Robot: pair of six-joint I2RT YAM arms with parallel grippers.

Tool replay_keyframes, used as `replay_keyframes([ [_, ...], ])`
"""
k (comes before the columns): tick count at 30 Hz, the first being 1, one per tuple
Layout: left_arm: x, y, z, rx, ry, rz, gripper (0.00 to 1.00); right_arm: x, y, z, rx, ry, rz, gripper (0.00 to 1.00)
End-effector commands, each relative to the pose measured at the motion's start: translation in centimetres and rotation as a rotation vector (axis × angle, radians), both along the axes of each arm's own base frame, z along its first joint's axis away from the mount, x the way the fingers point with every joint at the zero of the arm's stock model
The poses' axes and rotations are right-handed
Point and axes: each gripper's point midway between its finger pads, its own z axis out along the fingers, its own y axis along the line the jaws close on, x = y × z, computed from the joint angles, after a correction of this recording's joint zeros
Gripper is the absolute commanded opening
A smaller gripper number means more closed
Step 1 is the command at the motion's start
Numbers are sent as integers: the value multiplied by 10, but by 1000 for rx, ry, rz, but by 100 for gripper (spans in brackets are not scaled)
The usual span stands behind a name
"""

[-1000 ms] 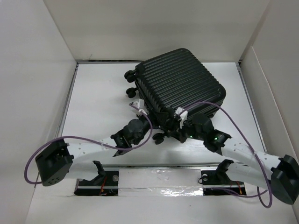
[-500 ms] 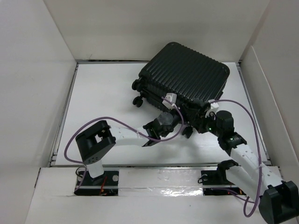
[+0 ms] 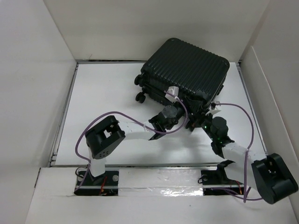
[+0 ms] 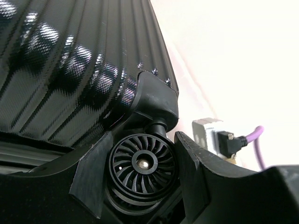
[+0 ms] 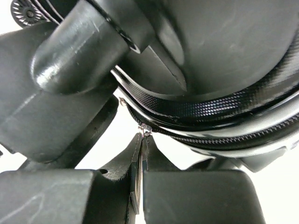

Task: Pack the luggage

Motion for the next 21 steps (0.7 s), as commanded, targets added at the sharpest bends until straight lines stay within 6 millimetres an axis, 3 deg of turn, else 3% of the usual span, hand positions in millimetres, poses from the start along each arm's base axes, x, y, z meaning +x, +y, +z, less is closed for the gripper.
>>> replay_keyframes([
  [1, -153, -56, 108, -392, -45, -627, 0, -37, 72, 121, 187, -422, 369, 0],
  [4, -156, -59, 100, -414, -24, -650, 0, -38, 65, 110, 246, -376, 318, 0],
  [7, -162, -56, 103, -456, -27, -664, 0, -39, 66, 121, 310, -401, 277, 0],
  [9, -169, -58, 105, -447, -40, -679, 0, -35, 73, 125, 308, -413, 282, 0],
  [11, -175, -57, 110, -455, -49, -692, 0, -28, 80, 117, 325, -374, 277, 0],
  [12, -174, -57, 110, -453, -54, -686, 0, -30, 84, 126, 357, -398, 286, 0],
  [13, -180, -57, 109, -452, -50, -690, 0, -25, 91, 114, 351, -367, 285, 1],
  [16, -179, -57, 106, -452, -44, -686, 0, -14, 103, 108, 404, -306, 292, 2],
  [17, -185, -59, 102, -449, -37, -700, 0, -8, 107, 94, 407, -267, 289, 2],
  [18, -186, -59, 103, -453, -34, -703, 0, -12, 111, 99, 438, -288, 304, 1],
  [20, -186, -60, 97, -449, -22, -704, 0, -10, 118, 85, 464, -254, 307, 1],
  [21, -186, -60, 96, -449, -18, -705, 0, -11, 118, 88, 485, -268, 314, 2],
])
